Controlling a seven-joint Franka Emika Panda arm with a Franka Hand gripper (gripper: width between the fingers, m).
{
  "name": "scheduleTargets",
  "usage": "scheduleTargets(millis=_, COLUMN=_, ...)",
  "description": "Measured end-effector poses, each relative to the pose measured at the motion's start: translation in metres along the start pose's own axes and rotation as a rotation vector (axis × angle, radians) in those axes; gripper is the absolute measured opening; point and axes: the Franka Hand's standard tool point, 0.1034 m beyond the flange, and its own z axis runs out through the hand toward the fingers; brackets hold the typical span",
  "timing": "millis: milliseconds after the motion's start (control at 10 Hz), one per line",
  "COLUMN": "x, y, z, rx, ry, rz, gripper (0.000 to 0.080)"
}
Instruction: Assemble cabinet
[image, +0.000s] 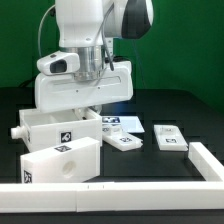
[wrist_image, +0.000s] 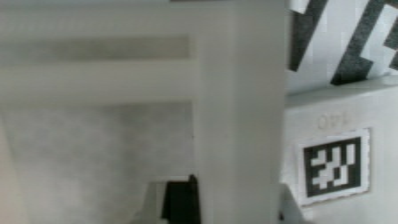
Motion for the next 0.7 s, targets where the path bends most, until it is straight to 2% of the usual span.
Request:
scheduleTargets(millis=100, x=0.001, y=0.008, z=-0.001, rx=-0.020, ry=0.021, rz=0.011, gripper=0.0087)
scheduleTargets(millis=200, x=-0.002, y=0.015, z=-0.004, rx=-0.026, ry=0.027, rz=0.051, gripper=0.0087)
scheduleTargets(millis=300, x=-0.001, y=0.023, z=-0.014, rx=-0.033, ry=0.041, rz=0.119, gripper=0.0087)
scheduleTargets(millis=500, x=0.015, y=0.011, z=-0.044, rx=-0.018, ry=0.057, rz=0.290, gripper=0.0087)
scheduleTargets(millis=600, x=0.021, y=0.001, z=-0.052, rx=-0.010, ry=0.058, rz=0.359, gripper=0.0087)
scheduleTargets(millis=700, x=0.030, y=-0.014, z=-0.059, rx=0.015, ry=0.028, rz=0.501, gripper=0.0087)
